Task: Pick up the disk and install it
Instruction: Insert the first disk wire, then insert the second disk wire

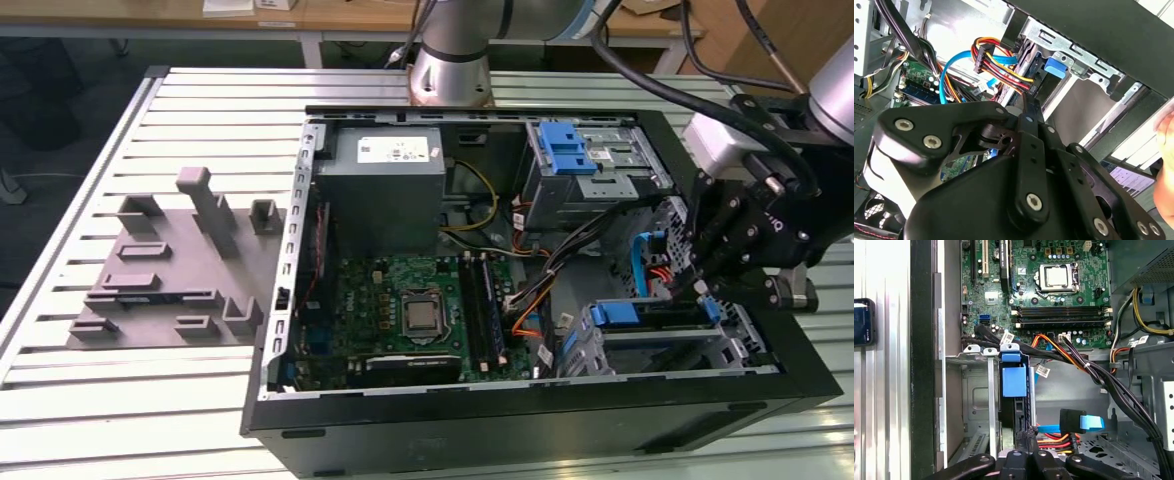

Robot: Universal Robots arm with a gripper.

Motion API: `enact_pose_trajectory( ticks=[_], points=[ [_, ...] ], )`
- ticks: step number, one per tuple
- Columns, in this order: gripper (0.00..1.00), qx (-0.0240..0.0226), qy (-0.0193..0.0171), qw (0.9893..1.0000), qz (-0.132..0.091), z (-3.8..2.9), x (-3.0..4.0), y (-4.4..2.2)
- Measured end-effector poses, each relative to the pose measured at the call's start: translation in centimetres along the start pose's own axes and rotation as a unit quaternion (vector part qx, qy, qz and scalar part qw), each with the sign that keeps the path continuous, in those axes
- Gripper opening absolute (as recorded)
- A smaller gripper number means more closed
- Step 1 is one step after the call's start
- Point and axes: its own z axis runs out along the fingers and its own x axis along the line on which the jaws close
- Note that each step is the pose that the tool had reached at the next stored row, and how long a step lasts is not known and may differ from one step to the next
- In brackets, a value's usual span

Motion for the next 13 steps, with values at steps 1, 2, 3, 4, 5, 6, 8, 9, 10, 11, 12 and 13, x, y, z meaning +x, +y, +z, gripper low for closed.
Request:
enact_pose_trajectory(
  ticks=[1,2,3,4,5,6,8,9,10,11,12,13],
  points=[
    [0.11,0.0000,0.0000,1.0000,0.000,0.00,0.00,0.00],
    [0.11,0.0000,0.0000,1.0000,0.000,-0.01,0.00,0.00],
    [0.11,0.0000,0.0000,1.0000,0.000,-0.02,0.00,0.00],
    [0.11,0.0000,0.0000,1.0000,0.000,-0.03,0.00,0.00],
    [0.11,0.0000,0.0000,1.0000,0.000,-0.04,0.00,0.00],
    [0.11,0.0000,0.0000,1.0000,0.000,-0.04,0.00,0.00],
    [0.11,0.0000,0.0000,1.0000,0.000,-0.04,0.00,0.00],
    [0.11,0.0000,0.0000,1.0000,0.000,-0.05,0.00,0.00],
    [0.11,0.0000,0.0000,1.0000,0.000,-0.05,0.00,0.00],
    [0.11,0.0000,0.0000,1.0000,0.000,-0.05,0.00,0.00],
    [0.11,0.0000,0.0000,1.0000,0.000,-0.05,0.00,0.00],
    [0.11,0.0004,0.0001,1.0000,0.000,-0.06,0.00,0.05]
  ],
)
